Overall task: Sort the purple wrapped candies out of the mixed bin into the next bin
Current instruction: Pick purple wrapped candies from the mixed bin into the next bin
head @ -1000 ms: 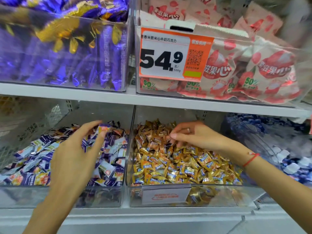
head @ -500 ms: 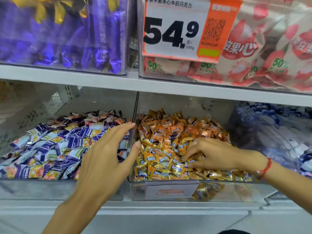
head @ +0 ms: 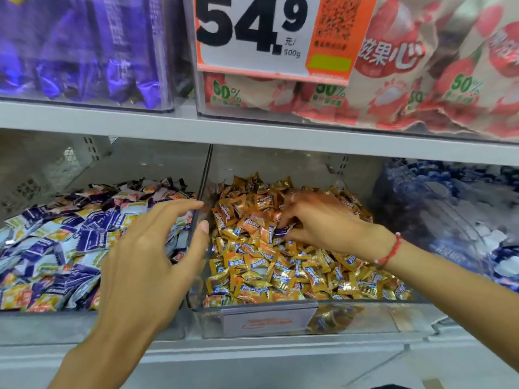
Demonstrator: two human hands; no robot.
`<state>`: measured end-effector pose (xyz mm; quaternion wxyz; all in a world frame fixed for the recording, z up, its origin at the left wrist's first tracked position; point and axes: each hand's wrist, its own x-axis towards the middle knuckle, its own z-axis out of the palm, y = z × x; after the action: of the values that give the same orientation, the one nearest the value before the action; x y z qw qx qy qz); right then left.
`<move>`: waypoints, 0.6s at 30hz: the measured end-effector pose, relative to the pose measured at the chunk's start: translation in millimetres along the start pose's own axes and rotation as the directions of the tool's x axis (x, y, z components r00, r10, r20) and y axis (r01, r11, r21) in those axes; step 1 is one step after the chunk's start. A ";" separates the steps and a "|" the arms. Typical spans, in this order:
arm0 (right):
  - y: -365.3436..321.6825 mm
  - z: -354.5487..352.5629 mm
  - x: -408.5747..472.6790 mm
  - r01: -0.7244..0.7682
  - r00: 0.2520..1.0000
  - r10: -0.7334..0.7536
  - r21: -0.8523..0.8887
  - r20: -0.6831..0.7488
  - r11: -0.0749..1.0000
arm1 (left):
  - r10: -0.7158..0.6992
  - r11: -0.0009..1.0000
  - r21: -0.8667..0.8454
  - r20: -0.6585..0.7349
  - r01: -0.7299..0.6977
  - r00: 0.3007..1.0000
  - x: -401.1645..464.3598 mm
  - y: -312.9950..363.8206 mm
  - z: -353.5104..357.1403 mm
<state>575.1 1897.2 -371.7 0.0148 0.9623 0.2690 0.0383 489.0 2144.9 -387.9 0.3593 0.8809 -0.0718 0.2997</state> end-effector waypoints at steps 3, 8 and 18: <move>0.5 -8.4 -8.9 -0.130 0.991 0.109 0.329 0.083 0.935 | 0.056 0.998 0.021 0.021 -0.056 0.998 1.9 -0.4 0.1; -1.1 -25.0 -29.8 -0.340 0.937 0.270 0.747 0.221 0.571 | 0.162 0.987 0.006 0.080 -0.163 0.984 1.9 3.3 3.1; -62.1 -40.5 -26.4 -0.263 0.951 0.167 0.965 0.260 -0.005 | 0.161 0.961 -0.233 0.022 -0.152 0.987 -6.8 23.0 13.9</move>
<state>517.2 1936.9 -336.1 -0.6524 0.7304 0.0685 -0.1903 482.3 2118.1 -386.0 0.4326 0.8307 -0.1829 0.2989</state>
